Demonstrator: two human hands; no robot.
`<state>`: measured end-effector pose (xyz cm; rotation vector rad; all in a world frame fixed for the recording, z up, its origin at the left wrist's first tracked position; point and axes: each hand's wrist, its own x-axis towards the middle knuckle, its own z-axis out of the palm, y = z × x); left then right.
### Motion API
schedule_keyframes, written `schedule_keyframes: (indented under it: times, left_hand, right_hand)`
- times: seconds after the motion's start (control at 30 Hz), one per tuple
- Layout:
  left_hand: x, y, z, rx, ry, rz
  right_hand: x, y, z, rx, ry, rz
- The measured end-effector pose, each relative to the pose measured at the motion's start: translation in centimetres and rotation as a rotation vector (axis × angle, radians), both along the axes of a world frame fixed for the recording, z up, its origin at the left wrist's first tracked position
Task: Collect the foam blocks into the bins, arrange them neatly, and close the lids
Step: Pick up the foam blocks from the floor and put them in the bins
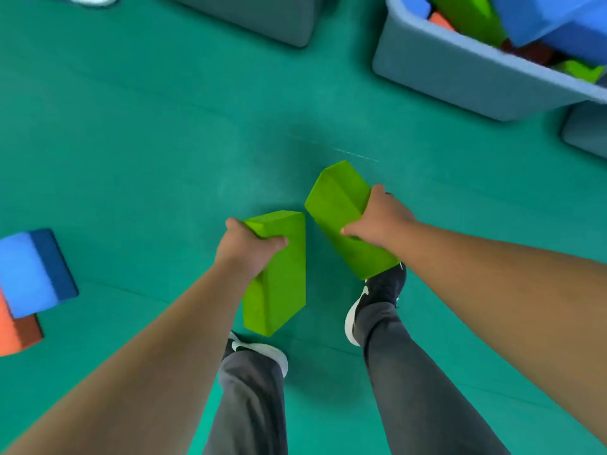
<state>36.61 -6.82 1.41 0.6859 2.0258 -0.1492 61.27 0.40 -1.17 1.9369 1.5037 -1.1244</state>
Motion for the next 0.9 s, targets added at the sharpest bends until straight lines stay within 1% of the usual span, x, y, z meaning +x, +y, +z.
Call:
schedule_keyframes:
  times: [0.17, 0.33, 0.47, 0.57, 0.73, 0.9]
  left_hand:
    - [13.2, 8.8, 3.1, 0.046, -0.076, -0.186]
    - [26.7, 16.3, 5.5, 0.115, -0.162, -0.46]
    - [36.7, 19.4, 6.5, 0.13, -0.234, -0.665]
    - [42.6, 20.1, 7.3, 0.139, -0.199, -0.771]
    - [50.9, 20.0, 8.9, 0.217, -0.216, -0.765]
    - [58.4, 24.4, 11.4, 0.351, -0.343, -0.683]
  right_hand:
    - [13.5, 2.4, 3.2, 0.043, 0.012, -0.323]
    - [26.5, 2.5, 6.2, 0.073, 0.005, -0.552]
    - [34.9, -0.2, 8.3, 0.152, -0.053, -0.778]
    - [39.5, -2.9, 9.9, 0.226, -0.111, -0.908]
    - [46.4, -5.3, 11.9, 0.287, -0.134, -1.031]
    - [52.4, -3.3, 15.0, 0.482, -0.152, -1.16]
